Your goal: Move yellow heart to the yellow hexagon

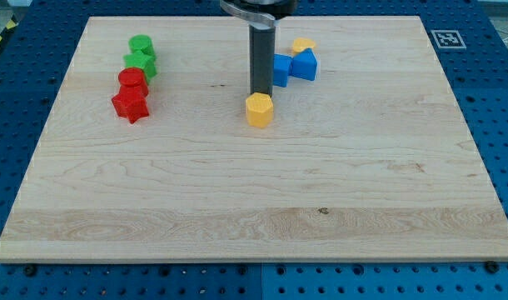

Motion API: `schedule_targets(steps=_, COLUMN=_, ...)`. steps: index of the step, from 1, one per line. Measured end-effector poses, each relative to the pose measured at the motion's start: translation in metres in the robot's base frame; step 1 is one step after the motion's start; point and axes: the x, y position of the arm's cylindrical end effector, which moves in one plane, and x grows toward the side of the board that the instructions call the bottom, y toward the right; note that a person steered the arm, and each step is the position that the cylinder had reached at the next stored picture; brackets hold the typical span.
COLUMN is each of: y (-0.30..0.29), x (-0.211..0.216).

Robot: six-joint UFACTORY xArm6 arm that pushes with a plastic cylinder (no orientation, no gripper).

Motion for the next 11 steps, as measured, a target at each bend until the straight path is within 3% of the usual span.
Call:
schedule_targets(steps=2, y=0.001, x=0.029)
schedule_targets(steps=4, y=0.069, x=0.011)
schedule_targets(steps=6, y=0.137, x=-0.045)
schedule_targets(steps=7, y=0.121, x=-0.095)
schedule_targets(steps=8, y=0.082, x=-0.111)
schedule_targets(steps=11, y=0.002, x=-0.121)
